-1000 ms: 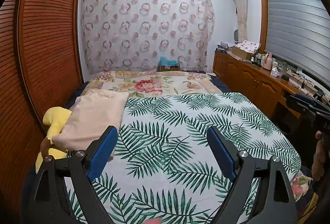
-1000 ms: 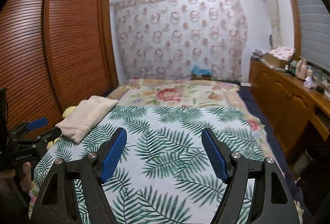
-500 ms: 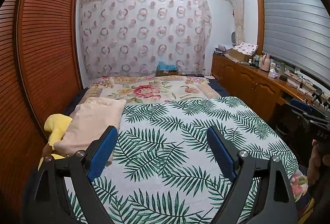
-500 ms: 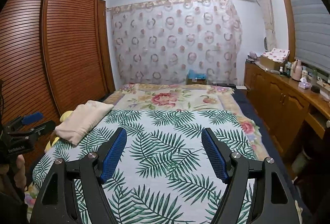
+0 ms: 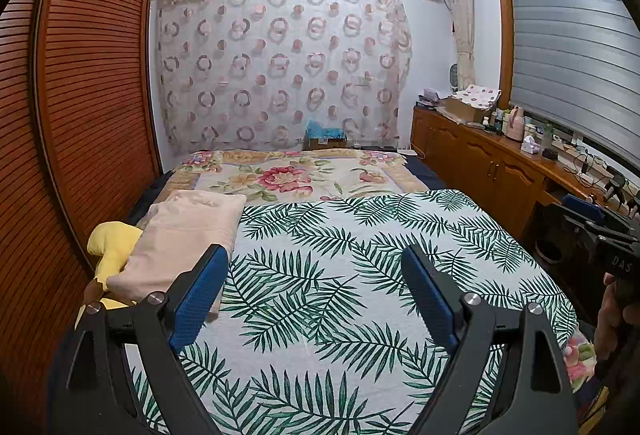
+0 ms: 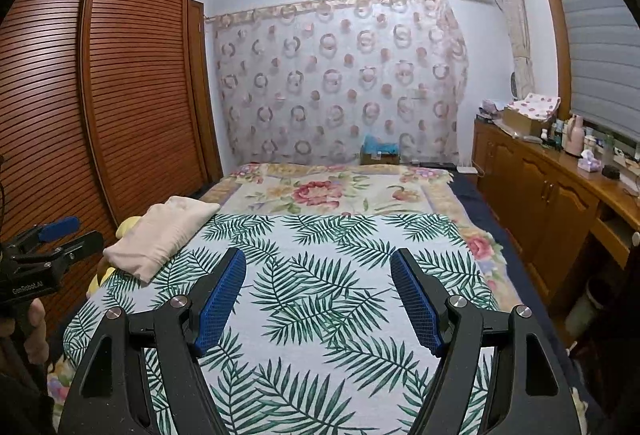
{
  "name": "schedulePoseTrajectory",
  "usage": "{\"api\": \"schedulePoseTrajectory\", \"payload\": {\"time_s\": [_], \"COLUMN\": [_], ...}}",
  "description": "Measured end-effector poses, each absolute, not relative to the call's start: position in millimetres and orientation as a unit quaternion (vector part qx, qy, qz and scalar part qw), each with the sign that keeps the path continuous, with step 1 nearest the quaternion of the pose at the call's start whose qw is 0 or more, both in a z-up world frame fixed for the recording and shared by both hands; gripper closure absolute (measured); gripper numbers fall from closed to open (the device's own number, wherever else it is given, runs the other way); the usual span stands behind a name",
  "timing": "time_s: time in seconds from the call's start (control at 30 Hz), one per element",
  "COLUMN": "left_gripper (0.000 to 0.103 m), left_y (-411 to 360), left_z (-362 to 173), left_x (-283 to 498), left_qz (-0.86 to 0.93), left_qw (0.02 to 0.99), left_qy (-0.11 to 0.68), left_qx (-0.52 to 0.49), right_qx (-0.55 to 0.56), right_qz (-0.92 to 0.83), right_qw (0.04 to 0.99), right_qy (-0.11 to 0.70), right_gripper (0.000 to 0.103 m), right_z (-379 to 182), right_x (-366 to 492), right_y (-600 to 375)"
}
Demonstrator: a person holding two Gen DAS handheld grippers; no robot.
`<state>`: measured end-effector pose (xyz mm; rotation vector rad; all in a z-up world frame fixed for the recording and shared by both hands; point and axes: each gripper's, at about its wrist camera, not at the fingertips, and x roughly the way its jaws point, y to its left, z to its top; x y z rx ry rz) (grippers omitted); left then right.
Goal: Fold small clothes
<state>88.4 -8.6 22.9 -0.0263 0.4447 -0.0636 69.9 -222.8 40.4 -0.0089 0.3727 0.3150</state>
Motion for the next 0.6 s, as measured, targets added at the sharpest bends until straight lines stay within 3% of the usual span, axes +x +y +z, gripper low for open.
{"api": "schedulePoseTrajectory", "payload": {"time_s": [0.6], "left_gripper": [0.014], "left_y": [-6.4], "left_z": [27.6], "left_x": [85.5], "left_qz": [-0.031], "left_qw": [0.976], "left_qy": [0.217], "left_qx": [-0.014], "right_qx": [-0.004], "right_qz": [0.156], "right_qw": [0.971], "right_qy": [0.183], "right_gripper": [0.026], "right_z": [37.7], "right_x": [72.1], "right_y": [-223.8]}}
